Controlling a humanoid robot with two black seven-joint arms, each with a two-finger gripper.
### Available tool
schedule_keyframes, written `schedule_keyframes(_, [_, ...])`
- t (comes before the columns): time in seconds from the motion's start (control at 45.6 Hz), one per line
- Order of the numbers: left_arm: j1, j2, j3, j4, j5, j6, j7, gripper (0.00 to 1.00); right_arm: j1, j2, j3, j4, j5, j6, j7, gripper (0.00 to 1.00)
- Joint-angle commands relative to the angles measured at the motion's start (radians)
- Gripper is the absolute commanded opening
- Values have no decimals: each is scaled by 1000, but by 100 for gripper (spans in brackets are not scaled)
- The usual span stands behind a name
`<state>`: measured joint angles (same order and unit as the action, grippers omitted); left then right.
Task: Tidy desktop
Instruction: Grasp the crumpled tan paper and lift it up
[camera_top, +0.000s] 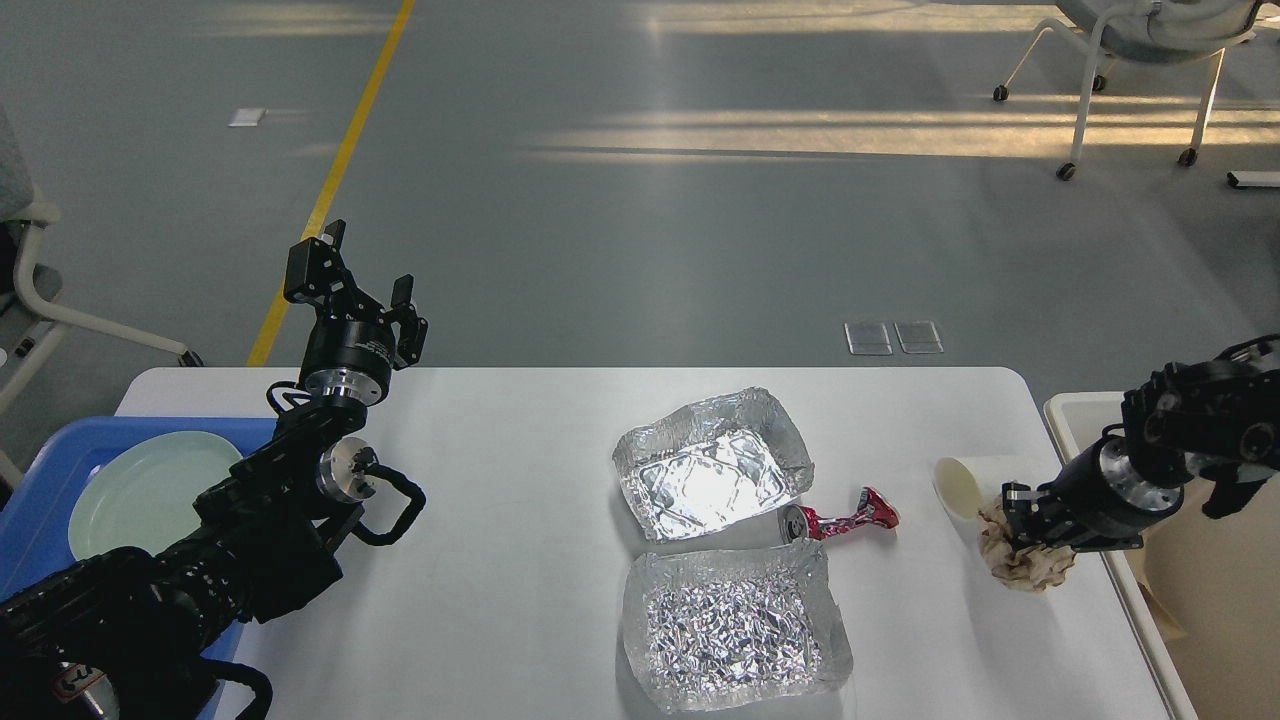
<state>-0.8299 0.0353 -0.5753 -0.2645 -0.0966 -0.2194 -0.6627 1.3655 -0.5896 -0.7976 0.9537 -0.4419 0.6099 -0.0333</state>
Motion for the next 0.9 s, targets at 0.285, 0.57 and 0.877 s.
schedule_keyframes(0.285, [0, 0, 0, -1, 0, 0, 0, 100, 717, -229, 31, 220, 28, 350, -3, 0])
schedule_keyframes(0.57, [0, 0, 0, -1, 0, 0, 0, 100, 1047, -254, 63, 215, 103, 350, -14, 0])
schedule_keyframes(0.877, [0, 0, 0, 1, 0, 0, 0, 100, 1132, -225, 69, 220, 118, 350, -16, 0])
